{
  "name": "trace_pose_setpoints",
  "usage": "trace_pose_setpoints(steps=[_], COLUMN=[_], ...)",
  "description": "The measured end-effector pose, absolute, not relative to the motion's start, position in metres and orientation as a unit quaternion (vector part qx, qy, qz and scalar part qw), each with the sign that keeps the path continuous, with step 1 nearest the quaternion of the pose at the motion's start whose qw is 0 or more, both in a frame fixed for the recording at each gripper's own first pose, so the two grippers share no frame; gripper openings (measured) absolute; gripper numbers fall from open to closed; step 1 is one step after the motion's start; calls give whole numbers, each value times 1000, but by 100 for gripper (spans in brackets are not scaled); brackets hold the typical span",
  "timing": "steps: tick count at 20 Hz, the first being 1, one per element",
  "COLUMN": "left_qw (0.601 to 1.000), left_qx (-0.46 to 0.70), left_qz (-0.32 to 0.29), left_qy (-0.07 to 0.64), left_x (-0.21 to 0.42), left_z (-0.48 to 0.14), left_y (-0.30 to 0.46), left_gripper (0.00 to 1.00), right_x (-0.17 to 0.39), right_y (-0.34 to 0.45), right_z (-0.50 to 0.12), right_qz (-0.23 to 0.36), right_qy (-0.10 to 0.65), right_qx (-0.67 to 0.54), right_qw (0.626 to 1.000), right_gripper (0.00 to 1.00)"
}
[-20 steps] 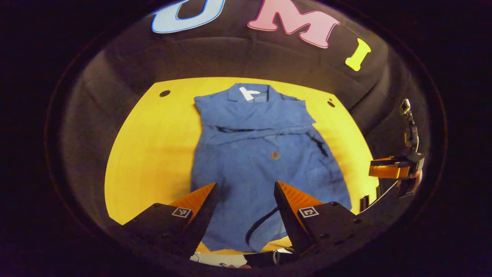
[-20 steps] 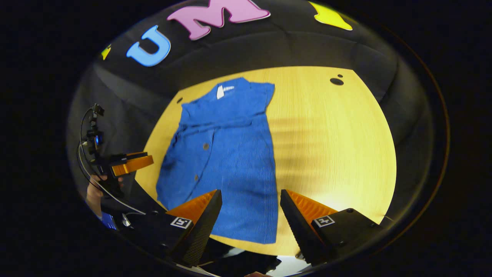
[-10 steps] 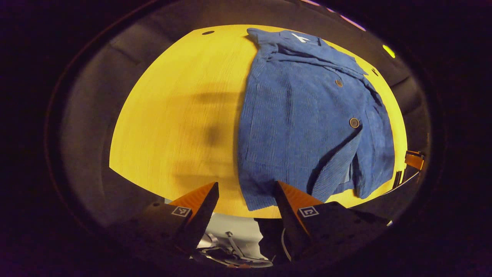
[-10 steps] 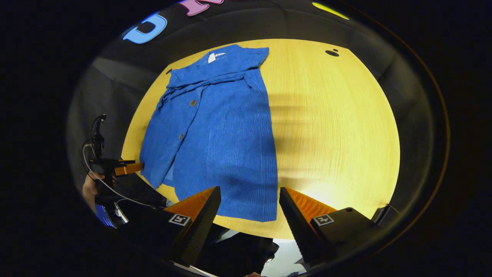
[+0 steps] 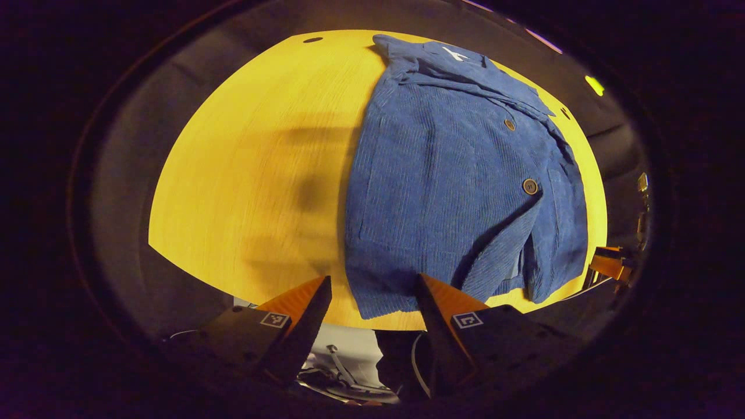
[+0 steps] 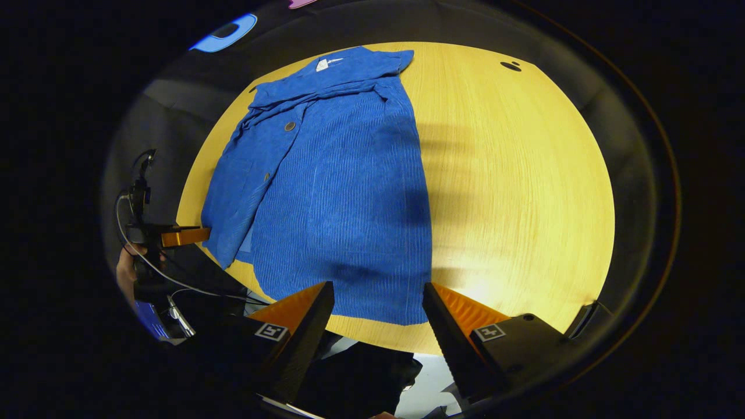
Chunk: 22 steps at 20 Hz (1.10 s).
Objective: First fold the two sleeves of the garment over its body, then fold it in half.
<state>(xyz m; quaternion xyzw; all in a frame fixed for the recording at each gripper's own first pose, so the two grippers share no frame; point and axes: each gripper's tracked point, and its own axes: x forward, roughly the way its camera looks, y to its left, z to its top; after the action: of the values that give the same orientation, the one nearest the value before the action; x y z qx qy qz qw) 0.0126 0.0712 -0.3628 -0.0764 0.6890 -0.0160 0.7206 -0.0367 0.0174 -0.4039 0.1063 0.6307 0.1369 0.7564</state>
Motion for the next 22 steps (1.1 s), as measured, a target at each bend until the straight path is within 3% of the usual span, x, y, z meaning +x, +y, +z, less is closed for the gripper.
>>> trace_pose_setpoints(steps=[8, 11, 13, 14, 15, 16, 17, 18, 22], left_qw=[708, 696, 689, 688, 688, 686, 695, 697, 715], left_qx=[-28, -46, -73, -88, -105, -107, -117, -122, -92], left_qz=[-28, -25, -38, -55, -64, -66, -71, -72, -90], left_qy=[705, 716, 720, 718, 716, 717, 706, 703, 687], left_x=[10, 6, 9, 10, 11, 12, 12, 14, 14], left_z=[-363, -363, -360, -361, -361, -362, -357, -360, -355], left_y=[75, 69, 59, 52, 47, 45, 47, 44, 46], left_gripper=[83, 78, 60, 40, 29, 11, 11, 0, 0], right_x=[-56, -56, -54, -55, -50, -50, -50, -49, -46], right_y=[-1, -4, -4, -1, 6, 8, 6, 5, 7], right_z=[-443, -452, -450, -451, -451, -453, -450, -448, -442], right_qz=[76, 53, 46, 53, 53, 47, 58, 57, 53], right_qy=[672, 676, 680, 681, 675, 677, 683, 682, 681], right_qx=[49, 48, 43, 45, 75, 86, 87, 99, 136], right_qw=[735, 733, 731, 729, 732, 729, 723, 723, 718], right_gripper=[99, 99, 97, 89, 64, 39, 14, 9, 5])
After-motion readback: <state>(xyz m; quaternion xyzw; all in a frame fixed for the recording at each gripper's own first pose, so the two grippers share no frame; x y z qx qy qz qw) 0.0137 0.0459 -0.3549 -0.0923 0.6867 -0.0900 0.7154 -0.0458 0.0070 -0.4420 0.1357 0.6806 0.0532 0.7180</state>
